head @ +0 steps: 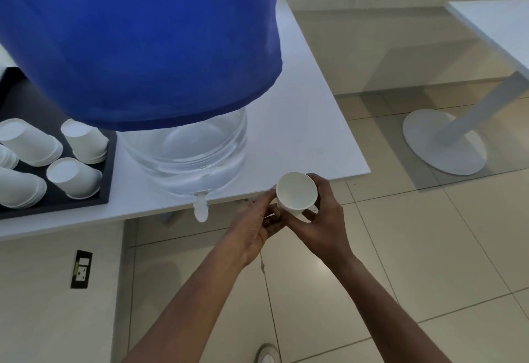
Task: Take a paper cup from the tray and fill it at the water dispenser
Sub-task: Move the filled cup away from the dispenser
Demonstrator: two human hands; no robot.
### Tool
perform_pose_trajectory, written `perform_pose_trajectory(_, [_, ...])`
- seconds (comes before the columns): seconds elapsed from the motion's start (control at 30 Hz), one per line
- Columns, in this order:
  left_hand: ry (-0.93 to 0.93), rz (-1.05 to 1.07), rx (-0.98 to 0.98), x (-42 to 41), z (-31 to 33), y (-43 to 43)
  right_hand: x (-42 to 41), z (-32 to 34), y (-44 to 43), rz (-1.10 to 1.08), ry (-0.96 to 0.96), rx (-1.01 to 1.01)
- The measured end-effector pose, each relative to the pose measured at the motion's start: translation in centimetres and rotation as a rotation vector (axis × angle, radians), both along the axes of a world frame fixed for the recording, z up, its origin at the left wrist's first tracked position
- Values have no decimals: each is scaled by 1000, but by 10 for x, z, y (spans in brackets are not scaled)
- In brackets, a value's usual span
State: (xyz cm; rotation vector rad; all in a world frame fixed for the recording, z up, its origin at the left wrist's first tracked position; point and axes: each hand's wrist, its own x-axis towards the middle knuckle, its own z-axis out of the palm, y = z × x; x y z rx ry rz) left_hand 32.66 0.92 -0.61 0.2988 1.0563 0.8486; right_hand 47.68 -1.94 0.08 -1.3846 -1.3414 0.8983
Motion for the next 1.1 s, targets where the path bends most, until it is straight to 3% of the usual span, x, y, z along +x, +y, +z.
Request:
perform_pose_trajectory(0.43, [97, -16, 55, 24, 13, 53, 36, 7, 49, 51, 32, 21])
perform_pose_trajectory(0.73, [205, 77, 55, 39, 4, 94, 36, -8, 94, -20, -103, 67])
perform_pose_trajectory(1.1, [492, 112, 133, 47, -12, 116, 31, -39, 119, -105, -129, 70])
